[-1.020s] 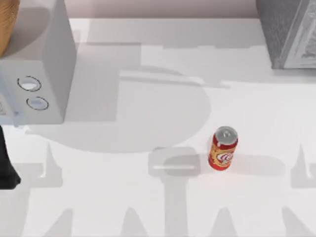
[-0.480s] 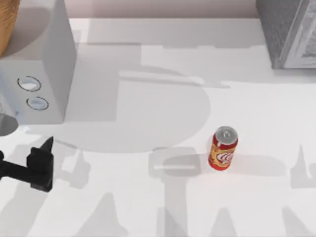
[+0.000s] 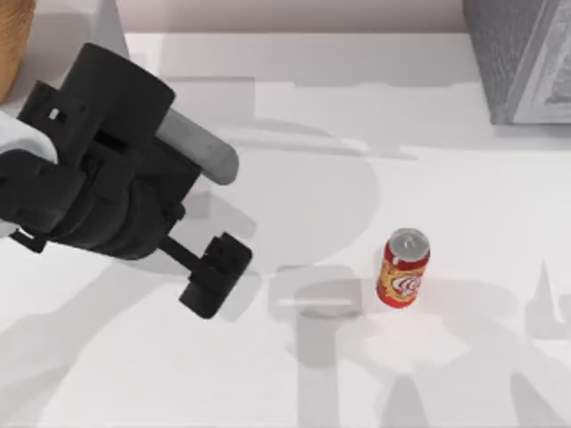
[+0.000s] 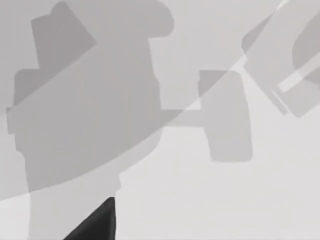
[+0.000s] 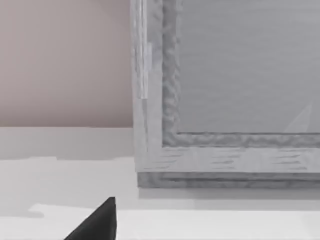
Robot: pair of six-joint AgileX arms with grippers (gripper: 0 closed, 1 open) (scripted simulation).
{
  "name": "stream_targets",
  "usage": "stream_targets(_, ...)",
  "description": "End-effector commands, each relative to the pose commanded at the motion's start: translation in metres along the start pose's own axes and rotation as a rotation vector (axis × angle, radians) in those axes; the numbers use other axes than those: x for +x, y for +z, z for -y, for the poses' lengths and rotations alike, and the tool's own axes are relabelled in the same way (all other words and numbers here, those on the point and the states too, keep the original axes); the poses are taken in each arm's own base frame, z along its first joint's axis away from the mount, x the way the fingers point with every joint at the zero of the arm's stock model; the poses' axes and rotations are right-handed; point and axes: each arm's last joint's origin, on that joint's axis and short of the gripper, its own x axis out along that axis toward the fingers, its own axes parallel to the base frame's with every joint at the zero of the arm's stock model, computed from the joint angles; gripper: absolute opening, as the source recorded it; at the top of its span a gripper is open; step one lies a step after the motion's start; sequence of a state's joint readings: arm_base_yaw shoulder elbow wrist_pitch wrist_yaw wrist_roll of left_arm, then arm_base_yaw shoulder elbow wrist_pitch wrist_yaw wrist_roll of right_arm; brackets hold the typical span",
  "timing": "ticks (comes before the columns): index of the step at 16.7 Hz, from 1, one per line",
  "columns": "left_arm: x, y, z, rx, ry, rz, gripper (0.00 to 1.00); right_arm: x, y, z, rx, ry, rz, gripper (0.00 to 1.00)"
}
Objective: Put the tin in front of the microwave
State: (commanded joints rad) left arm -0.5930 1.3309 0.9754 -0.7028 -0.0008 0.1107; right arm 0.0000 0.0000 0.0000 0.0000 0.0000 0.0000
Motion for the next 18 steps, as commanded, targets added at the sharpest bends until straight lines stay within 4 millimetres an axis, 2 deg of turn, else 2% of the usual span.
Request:
stream_targets(4, 0.04, 0.063, 0.038, 0.11, -0.073, -0.212, 1.0, 0.0, 0.0, 0.0, 0.0, 0.0, 0.0, 1.0)
stream_targets(8, 0.08, 0.108, 0.08, 0.174, -0.103, -0.355, 1.0, 0.0, 0.0, 0.0, 0.0, 0.0, 0.0, 1.0)
stream_targets(13, 0.11, 0.144, 0.116, 0.175, -0.104, -0.428, 1.0, 0.0, 0.0, 0.0, 0.0, 0.0, 0.0, 1.0)
stream_targets(18, 0.117, 0.167, 0.129, 0.126, -0.092, -0.419, 1.0, 0.0, 0.0, 0.0, 0.0, 0.0, 0.0, 1.0)
